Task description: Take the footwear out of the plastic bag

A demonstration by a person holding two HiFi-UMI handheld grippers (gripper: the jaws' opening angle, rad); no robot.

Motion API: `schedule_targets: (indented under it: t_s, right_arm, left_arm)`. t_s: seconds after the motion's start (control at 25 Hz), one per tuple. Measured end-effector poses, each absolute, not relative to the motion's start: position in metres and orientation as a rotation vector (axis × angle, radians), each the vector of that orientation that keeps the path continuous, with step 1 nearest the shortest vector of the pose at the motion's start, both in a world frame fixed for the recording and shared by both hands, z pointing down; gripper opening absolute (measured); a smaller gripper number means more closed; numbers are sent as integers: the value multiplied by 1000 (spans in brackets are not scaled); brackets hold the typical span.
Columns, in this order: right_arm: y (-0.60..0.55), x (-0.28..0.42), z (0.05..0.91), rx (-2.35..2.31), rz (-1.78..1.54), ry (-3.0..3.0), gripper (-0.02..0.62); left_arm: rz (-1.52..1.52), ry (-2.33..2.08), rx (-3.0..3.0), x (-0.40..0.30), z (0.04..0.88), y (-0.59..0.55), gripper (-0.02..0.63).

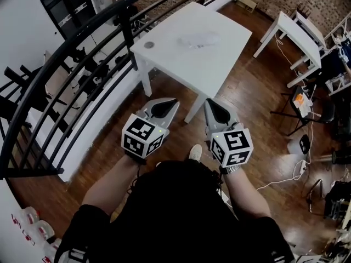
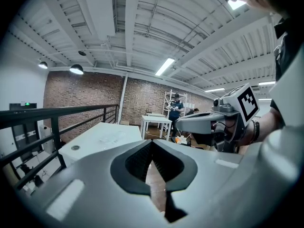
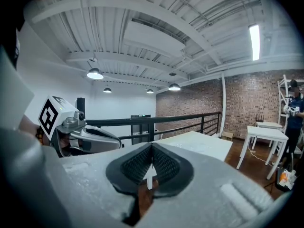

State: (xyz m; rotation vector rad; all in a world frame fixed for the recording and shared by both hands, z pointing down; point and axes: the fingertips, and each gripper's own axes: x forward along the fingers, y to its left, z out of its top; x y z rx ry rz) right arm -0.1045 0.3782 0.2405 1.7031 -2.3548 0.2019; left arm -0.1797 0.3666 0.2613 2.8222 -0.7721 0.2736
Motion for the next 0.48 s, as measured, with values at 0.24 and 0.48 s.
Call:
schedule_targets:
  t_s: [0.24,0.48]
  right_arm:
    - [345,-79,249,1676,231,-2405,-9]
    - [298,-30,255,1626,273,-2464,-9]
  left_arm:
    - [329,-814,2802,-154,269,339,17]
    - [382,-887,2778,-107,271,295,16]
